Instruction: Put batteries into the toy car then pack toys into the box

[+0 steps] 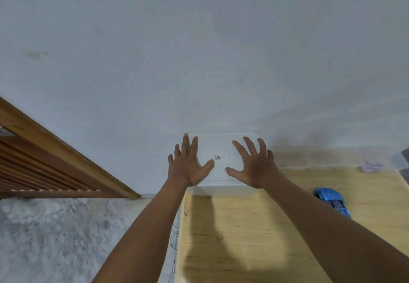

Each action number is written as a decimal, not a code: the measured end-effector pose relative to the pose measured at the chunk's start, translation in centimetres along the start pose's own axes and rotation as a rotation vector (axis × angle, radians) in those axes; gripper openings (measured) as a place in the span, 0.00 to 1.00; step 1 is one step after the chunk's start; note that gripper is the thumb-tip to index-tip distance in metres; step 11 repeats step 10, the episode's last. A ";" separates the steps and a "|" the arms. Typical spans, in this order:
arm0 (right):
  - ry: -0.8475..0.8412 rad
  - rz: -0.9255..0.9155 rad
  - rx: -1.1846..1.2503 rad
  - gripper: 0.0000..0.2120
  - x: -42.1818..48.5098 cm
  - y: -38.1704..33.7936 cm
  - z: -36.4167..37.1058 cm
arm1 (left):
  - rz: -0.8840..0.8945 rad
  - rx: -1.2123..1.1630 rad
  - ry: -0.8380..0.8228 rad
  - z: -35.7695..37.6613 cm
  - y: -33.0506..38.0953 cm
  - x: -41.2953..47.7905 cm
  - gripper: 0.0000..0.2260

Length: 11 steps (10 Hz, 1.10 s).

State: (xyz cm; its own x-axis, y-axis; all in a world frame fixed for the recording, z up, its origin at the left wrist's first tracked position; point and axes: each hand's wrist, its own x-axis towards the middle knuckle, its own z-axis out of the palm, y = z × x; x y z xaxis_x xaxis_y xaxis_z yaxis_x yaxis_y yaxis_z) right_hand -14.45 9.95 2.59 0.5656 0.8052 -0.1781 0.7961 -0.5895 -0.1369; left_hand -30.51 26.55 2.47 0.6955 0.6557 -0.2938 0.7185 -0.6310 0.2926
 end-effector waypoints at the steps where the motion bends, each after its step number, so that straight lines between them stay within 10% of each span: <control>1: 0.091 -0.022 0.004 0.46 -0.7 0.0 1.2 | 0.016 0.018 0.060 0.9 -0.3 0.0 0.43; 5: 0.103 -0.026 -0.018 0.45 -0.2 0.3 2.0 | 0.014 0.017 0.060 1.3 -0.4 0.2 0.43; 8: -0.275 -0.015 0.025 0.45 0.5 0.7 -2.4 | -0.050 0.124 -0.127 -1.6 0.5 0.2 0.43; 11: -0.141 -0.204 0.270 0.33 -2.2 4.7 -7.6 | 0.040 -0.114 0.042 -3.0 -4.2 -2.2 0.38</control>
